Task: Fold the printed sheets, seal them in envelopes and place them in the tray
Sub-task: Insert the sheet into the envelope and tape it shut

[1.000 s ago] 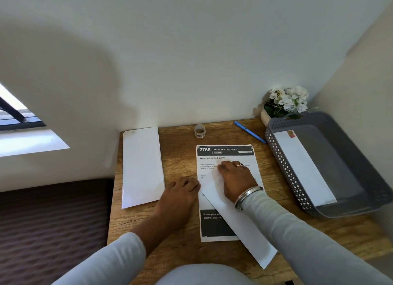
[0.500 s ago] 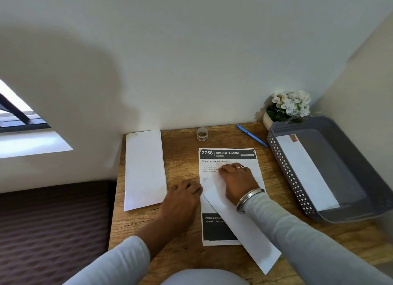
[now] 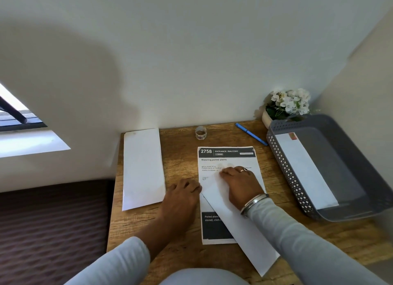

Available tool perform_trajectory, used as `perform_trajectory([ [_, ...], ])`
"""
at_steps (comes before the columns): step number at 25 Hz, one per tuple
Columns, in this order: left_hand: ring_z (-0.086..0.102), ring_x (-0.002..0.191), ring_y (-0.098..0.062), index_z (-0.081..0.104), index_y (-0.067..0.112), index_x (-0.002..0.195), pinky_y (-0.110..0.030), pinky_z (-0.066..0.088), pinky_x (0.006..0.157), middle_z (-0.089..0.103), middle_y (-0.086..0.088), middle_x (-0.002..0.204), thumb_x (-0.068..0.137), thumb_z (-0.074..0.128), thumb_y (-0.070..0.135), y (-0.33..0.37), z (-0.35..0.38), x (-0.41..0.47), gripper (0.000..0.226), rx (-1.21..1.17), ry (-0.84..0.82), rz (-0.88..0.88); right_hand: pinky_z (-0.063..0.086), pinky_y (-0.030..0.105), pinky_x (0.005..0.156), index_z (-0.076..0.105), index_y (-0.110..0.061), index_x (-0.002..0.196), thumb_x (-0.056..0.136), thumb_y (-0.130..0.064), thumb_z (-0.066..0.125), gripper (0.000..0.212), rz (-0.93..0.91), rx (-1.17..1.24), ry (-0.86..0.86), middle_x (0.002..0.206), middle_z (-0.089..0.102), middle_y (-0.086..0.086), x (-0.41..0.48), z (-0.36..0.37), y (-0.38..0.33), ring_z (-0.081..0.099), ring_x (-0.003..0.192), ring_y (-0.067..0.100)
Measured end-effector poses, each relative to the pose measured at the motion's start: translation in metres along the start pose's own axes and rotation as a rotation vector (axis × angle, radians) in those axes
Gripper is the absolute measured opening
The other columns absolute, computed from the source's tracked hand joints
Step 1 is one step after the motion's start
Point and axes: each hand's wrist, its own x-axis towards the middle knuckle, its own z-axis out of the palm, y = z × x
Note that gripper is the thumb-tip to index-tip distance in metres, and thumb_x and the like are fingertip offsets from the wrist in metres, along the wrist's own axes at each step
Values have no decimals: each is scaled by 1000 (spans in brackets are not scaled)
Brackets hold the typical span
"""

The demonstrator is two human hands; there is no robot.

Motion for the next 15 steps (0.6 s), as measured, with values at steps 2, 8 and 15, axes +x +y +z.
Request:
perform_trajectory([
  [2, 53, 124, -29, 59, 15, 133, -48, 50, 98, 60, -5, 136, 86, 72, 33, 4, 1, 2, 52, -19, 7, -19, 40, 40, 108, 48, -20, 141, 81, -10, 53, 61, 14, 24, -13, 143, 49, -2, 1, 3, -3, 44, 129, 26],
  [8, 43, 131, -27, 47, 17, 144, -42, 38, 110, 51, -5, 145, 95, 61, 29, 26, -6, 37, 53, 9, 35, 68, 39, 41, 109, 47, -20, 143, 82, -11, 55, 62, 7, 57, -43, 145, 48, -2, 1, 5, 1, 42, 132, 25],
  [15, 43, 137, -30, 48, 19, 144, -50, 39, 108, 50, -4, 148, 86, 72, 40, 5, 11, -1, 67, 36, -13, 61, 38, 40, 110, 48, -20, 142, 81, -10, 53, 62, -6, 71, -18, 144, 48, -3, 0, 6, 4, 42, 132, 24],
])
